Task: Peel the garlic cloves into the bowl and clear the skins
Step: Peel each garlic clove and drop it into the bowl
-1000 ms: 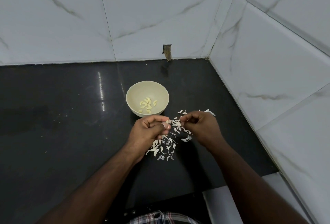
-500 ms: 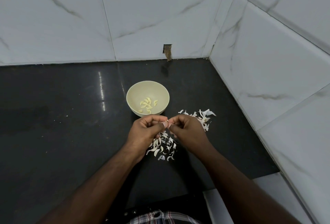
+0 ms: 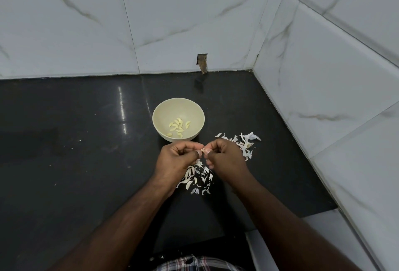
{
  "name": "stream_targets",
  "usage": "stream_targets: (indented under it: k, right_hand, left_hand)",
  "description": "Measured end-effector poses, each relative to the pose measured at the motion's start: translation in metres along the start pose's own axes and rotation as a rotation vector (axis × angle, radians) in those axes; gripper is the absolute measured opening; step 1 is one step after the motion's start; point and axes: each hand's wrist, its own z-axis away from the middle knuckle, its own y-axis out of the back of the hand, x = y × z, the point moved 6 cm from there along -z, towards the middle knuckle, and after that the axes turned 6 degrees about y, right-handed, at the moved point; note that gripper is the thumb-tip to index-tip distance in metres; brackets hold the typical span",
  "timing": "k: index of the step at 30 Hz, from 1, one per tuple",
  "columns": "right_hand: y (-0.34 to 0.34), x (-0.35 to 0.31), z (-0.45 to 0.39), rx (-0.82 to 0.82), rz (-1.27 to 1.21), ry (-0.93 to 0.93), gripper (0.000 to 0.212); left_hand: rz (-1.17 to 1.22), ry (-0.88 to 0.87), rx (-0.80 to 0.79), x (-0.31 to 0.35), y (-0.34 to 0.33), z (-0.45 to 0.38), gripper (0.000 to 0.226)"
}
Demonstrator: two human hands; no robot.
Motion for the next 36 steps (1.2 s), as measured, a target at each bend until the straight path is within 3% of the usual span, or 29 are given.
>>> stream_targets:
  k: [5,10,18,23,25,30,36]
  right_hand:
    - [-0.005,0.003,0.001,-0.036,-0.218,-0.079,0.011]
    - [-0.005,0.001,0.003,-0.061,-0.244,-0.036,0.010]
    - [0.002,-0.004,0.002,0.012,0.071,0.204,0.014]
    - [0.002,-0.006,0.003,0.056,0.136,0.255,0.012]
    - [0.000,-0.005,0.004,0.021,0.052,0.205,0.009]
    - [-0.004,-0.004,0.006,-0.161,-0.275,-0.036,0.024]
    - [-0.009,0.002,0.008,-0.346,-0.439,-0.268,0.026]
  left_hand:
    - [0.030,-0.005,0.016,0.001,0.000,0.001,0.016]
    - [0.040,0.032,0.002,-0.001,0.003,-0.002,0.017]
    - [0.214,0.180,-0.060,-0.007,0.000,0.000,0.010]
    - [0.322,0.207,-0.076,-0.006,-0.001,-0.001,0.015]
    - [0.266,0.162,-0.054,-0.005,0.001,-0.002,0.016]
    - [0.017,-0.047,-0.048,0.005,0.006,-0.002,0.016]
    - [-0.139,-0.187,-0.055,0.011,0.007,-0.001,0.024]
